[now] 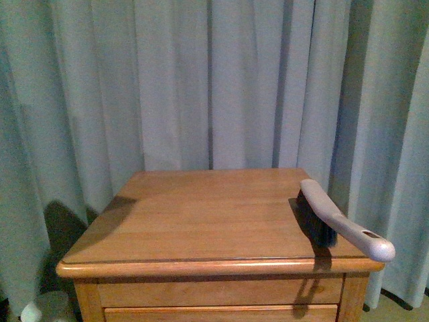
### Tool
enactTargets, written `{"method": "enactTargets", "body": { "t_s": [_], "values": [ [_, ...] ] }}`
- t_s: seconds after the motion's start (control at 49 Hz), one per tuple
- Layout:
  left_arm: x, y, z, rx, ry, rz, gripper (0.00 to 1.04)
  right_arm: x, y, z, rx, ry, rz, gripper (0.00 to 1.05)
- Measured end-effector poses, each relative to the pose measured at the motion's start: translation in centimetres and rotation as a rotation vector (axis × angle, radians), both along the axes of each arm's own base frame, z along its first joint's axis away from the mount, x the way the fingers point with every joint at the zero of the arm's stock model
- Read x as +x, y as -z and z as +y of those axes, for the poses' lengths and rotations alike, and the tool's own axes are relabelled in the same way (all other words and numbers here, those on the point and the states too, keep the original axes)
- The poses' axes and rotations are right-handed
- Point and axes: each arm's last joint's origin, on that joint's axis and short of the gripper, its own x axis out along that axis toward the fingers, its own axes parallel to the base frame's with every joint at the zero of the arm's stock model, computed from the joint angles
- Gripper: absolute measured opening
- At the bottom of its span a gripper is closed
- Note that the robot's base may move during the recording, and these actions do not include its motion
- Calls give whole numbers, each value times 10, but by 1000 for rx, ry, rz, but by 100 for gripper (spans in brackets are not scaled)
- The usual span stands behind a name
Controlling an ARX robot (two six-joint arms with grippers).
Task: Clean up trash
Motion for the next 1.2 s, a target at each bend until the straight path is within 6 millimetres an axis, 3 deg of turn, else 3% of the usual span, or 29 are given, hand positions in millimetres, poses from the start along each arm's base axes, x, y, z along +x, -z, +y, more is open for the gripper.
{"method": "enactTargets", "body": {
  "t_s": [0.755,0.979,1.061,1.203],
  "values": [
    [0,7,4,-16,-26,28,29,0,0,0,0,0,0,97],
    [0,7,4,-17,-25,29,29,12,2,0,23,493,166,97],
    [0,7,4,-18,-25,30,29,22,-10,3,32,477,181,97],
    [0,7,4,-17,-25,30,29,55,-50,11,74,380,209,97]
  ]
}}
